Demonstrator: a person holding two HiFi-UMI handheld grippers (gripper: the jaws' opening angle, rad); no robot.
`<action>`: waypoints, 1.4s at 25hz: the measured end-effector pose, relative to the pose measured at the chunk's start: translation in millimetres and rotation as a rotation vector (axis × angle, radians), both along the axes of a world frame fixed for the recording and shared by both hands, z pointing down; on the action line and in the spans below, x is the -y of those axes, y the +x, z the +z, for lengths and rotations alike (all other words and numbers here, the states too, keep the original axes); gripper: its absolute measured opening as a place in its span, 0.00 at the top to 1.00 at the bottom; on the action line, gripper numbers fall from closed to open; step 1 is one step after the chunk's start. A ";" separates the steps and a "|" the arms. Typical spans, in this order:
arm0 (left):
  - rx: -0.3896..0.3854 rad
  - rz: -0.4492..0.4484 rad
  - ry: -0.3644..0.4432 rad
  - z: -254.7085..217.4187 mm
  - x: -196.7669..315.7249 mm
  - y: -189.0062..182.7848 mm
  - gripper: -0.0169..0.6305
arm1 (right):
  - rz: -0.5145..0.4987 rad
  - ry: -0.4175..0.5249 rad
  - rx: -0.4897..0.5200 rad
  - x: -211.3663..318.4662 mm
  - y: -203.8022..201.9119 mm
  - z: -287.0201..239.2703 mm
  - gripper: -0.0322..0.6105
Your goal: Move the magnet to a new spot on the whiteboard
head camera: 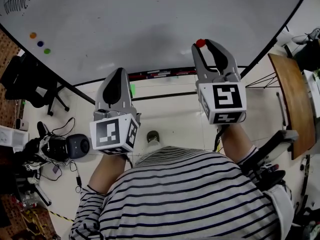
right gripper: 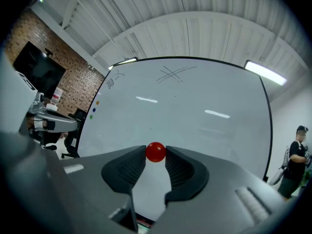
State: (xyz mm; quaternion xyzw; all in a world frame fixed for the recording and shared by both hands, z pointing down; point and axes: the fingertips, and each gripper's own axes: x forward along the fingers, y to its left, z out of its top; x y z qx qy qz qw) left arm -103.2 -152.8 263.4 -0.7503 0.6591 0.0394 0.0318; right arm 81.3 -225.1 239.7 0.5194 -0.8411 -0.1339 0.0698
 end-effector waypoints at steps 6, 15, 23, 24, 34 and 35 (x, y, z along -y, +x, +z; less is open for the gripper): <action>0.003 0.036 0.029 -9.8 44.0 -20.1 0.95 | 0.018 0.019 -0.004 45.8 -25.1 -8.5 0.76; -0.020 0.209 0.022 -17.7 94.8 -14.6 0.95 | 0.083 0.065 -0.009 111.5 -61.9 -34.6 0.76; -0.031 0.218 0.030 -16.4 122.4 -46.8 0.95 | 0.135 0.050 -0.016 143.4 -81.5 -31.7 0.75; -0.031 0.218 0.032 -15.9 123.6 -49.1 0.95 | 0.140 0.050 -0.018 144.7 -82.0 -31.4 0.76; -0.040 0.203 0.038 -15.6 123.7 -58.5 0.95 | 0.175 0.050 -0.030 153.0 -79.9 -29.5 0.75; -0.039 0.201 0.039 -15.8 123.7 -59.5 0.95 | 0.174 0.051 -0.031 153.2 -80.4 -29.4 0.75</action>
